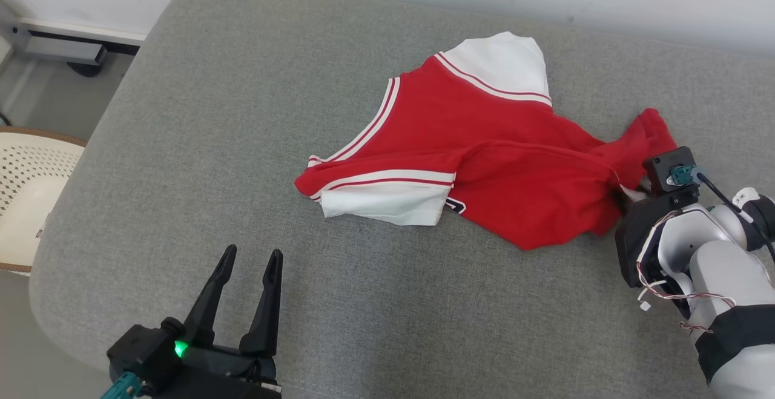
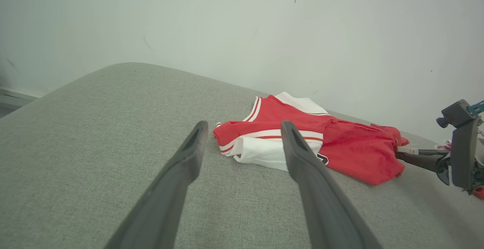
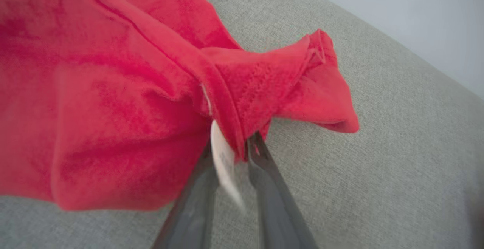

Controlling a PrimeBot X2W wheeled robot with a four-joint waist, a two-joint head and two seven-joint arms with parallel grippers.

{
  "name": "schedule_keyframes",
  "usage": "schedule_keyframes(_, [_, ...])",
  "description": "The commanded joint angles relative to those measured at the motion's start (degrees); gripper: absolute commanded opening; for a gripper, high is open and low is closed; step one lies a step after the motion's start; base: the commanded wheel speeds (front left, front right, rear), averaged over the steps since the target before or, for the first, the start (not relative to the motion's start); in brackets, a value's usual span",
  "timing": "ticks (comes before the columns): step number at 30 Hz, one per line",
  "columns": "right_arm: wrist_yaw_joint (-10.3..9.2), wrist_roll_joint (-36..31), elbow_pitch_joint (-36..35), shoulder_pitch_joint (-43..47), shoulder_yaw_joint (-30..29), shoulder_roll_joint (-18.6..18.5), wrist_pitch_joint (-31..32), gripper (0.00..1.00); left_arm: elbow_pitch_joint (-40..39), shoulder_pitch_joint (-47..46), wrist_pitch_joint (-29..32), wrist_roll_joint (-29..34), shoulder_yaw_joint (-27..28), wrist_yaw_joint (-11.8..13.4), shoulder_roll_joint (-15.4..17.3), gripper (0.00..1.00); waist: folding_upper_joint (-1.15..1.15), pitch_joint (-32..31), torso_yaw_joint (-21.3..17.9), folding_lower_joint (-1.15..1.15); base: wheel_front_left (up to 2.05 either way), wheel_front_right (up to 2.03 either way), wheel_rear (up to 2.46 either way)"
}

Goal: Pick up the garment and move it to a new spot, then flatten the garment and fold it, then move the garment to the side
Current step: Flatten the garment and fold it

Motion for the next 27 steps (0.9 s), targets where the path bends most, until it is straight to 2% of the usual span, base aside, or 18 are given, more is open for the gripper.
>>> schedule_keyframes(1, [-0.05, 1.06, 0.23, -0.49, 0.16, -0.17, 0.14, 0.0, -0.14, -0.8, -0.3, 0.41, 0.3, 0.06, 0.11, 1.0, 0.0, 0.36, 0.12, 0.0, 0.0, 0.0, 0.0])
schedule_keyframes(6, [-0.05, 2.22, -0.81, 0.93, -0.39, 0.17, 1.1, 0.0, 0.34, -0.87, -0.3, 0.46, 0.46, 0.06, -0.11, 1.0, 0.0, 0.07, -0.13, 0.0, 0.0, 0.0, 0.0])
schedule_keyframes(12, [-0.04, 4.75, -5.39, 2.47, 0.07, 0.74, 3.76, 0.0, 0.45, -0.32, -0.3, 0.54, 0.98, 0.06, -0.15, 1.0, 0.0, -0.82, -1.26, 0.0, 0.0, 0.0, 0.0])
schedule_keyframes(19, [-0.04, 11.09, -17.78, 5.88, 0.27, 0.64, 10.58, 0.0, 0.69, 0.0, -0.3, 0.53, 1.04, 0.06, -0.18, 1.0, 0.0, -2.09, -2.55, 0.0, 0.0, 0.0, 0.0])
schedule_keyframes(27, [-0.04, 15.51, -34.97, 12.13, -2.49, -0.55, 20.95, 0.0, 0.9, 0.25, -0.3, 0.47, 1.16, 0.06, -0.06, 1.0, 0.0, -3.23, -2.92, 0.0, 0.0, 0.0, 0.0])
